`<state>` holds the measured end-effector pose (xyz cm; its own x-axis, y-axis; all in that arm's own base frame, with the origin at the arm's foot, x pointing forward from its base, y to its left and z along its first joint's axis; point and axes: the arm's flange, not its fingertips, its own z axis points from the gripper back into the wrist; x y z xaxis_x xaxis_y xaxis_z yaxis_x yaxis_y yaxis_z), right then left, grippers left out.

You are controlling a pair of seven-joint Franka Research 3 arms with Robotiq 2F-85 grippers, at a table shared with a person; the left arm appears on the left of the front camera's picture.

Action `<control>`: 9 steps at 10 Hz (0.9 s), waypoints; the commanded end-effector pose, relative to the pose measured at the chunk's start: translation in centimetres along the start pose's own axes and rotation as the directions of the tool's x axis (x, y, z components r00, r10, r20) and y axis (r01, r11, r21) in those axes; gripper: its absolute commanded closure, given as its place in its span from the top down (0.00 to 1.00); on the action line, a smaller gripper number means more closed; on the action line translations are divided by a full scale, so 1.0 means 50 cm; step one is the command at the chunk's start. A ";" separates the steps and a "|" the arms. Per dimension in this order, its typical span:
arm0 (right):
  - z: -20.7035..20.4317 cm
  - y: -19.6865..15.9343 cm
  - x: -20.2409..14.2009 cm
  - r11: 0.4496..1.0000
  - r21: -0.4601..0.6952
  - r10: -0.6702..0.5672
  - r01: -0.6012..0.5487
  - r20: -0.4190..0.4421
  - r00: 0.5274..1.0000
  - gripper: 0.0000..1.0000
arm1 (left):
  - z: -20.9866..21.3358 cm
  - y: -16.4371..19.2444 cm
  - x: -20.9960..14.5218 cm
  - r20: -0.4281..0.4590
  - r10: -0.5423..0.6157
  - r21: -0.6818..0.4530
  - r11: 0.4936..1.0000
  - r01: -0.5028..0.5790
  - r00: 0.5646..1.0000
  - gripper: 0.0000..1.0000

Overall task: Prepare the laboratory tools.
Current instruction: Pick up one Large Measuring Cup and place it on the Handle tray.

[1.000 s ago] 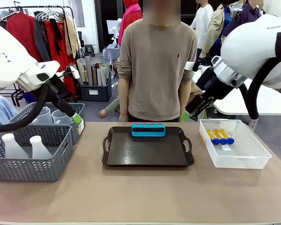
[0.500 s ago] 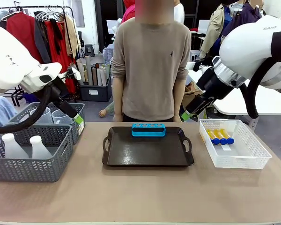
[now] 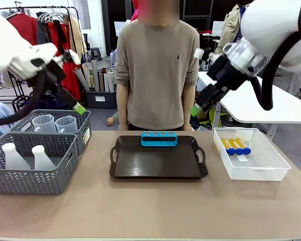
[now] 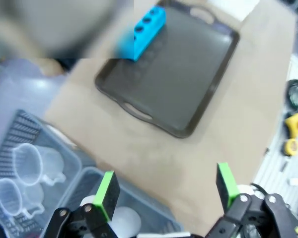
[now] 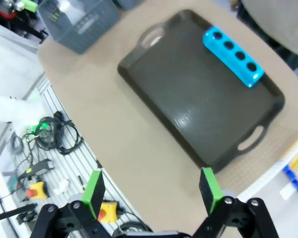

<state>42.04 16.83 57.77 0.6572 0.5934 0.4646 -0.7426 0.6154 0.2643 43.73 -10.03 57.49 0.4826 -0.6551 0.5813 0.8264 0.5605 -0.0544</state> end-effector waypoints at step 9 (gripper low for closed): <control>0.321 -0.046 0.097 0.955 -0.035 0.294 -0.296 0.256 0.921 1.00 | 0.258 0.123 0.018 0.255 -0.074 0.050 0.997 0.063 0.964 1.00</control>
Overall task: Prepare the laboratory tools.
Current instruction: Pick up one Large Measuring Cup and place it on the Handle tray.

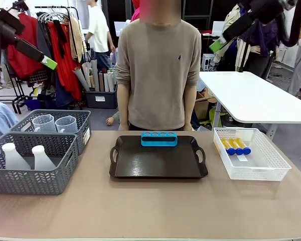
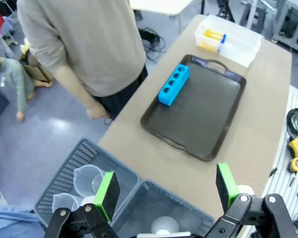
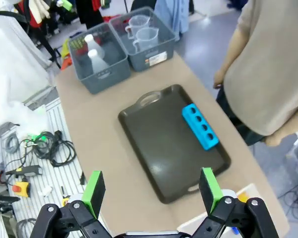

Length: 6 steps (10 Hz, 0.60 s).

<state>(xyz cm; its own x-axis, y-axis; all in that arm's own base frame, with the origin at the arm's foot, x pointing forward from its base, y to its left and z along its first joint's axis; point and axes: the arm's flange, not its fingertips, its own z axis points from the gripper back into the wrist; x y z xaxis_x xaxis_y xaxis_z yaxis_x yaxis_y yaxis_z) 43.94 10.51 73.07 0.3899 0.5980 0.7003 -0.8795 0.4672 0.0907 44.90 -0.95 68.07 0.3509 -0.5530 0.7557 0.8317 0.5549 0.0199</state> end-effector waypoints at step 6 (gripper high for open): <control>0.055 -0.082 -0.024 0.998 -0.006 0.067 -0.067 0.063 0.996 1.00 | 0.053 0.048 0.087 -0.023 -0.053 0.047 0.997 0.054 0.998 1.00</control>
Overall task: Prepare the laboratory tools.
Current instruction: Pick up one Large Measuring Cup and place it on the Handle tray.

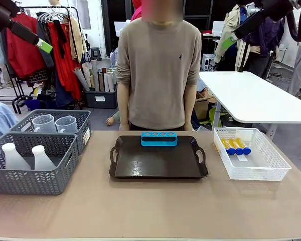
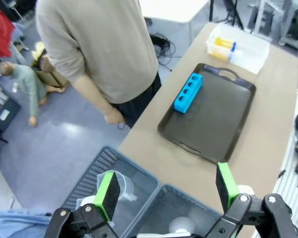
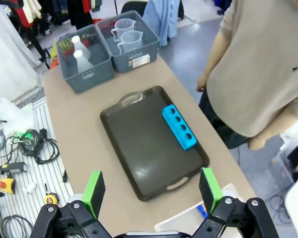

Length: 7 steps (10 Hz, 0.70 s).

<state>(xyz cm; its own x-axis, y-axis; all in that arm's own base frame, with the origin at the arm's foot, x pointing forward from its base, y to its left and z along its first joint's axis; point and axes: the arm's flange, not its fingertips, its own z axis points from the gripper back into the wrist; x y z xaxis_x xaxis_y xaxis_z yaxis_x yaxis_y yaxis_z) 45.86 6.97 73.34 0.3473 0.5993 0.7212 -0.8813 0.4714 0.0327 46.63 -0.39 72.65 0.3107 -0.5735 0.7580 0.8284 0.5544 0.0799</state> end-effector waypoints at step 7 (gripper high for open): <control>0.034 -0.038 -0.023 0.997 -0.011 0.073 -0.072 0.048 0.996 1.00 | -0.030 0.036 0.030 -0.035 -0.015 -0.004 1.000 0.015 0.999 1.00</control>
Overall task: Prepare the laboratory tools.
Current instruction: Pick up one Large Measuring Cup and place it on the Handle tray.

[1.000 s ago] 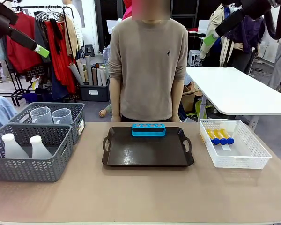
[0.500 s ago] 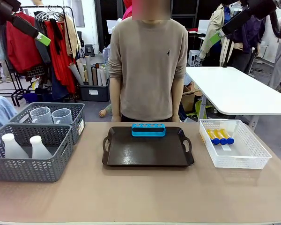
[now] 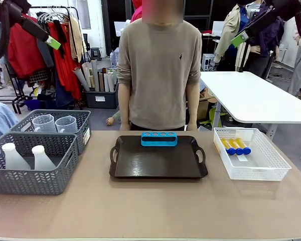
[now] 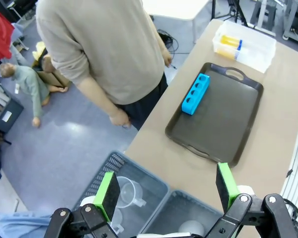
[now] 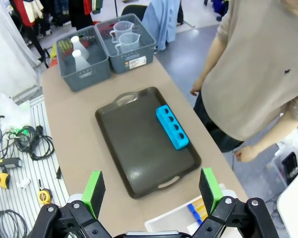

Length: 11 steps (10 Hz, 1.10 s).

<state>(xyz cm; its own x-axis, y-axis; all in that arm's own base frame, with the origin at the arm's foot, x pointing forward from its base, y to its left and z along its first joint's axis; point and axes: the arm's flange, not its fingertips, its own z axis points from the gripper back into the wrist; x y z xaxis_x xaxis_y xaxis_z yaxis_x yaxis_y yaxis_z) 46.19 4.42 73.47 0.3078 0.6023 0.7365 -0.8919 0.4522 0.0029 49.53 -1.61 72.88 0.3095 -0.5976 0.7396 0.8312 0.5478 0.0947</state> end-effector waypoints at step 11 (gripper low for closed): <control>0.023 -0.017 -0.009 0.999 -0.041 0.001 0.000 0.015 1.000 1.00 | 0.025 0.006 -0.014 -0.004 0.013 0.006 1.000 -0.013 1.000 1.00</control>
<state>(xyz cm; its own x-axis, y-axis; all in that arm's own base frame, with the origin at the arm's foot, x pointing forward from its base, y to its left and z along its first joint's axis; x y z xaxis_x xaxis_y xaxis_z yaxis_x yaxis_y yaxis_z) 46.49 2.92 73.92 0.3049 0.5903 0.7474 -0.8767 0.4805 -0.0219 49.04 -0.29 73.02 0.3254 -0.5930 0.7365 0.8249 0.5588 0.0855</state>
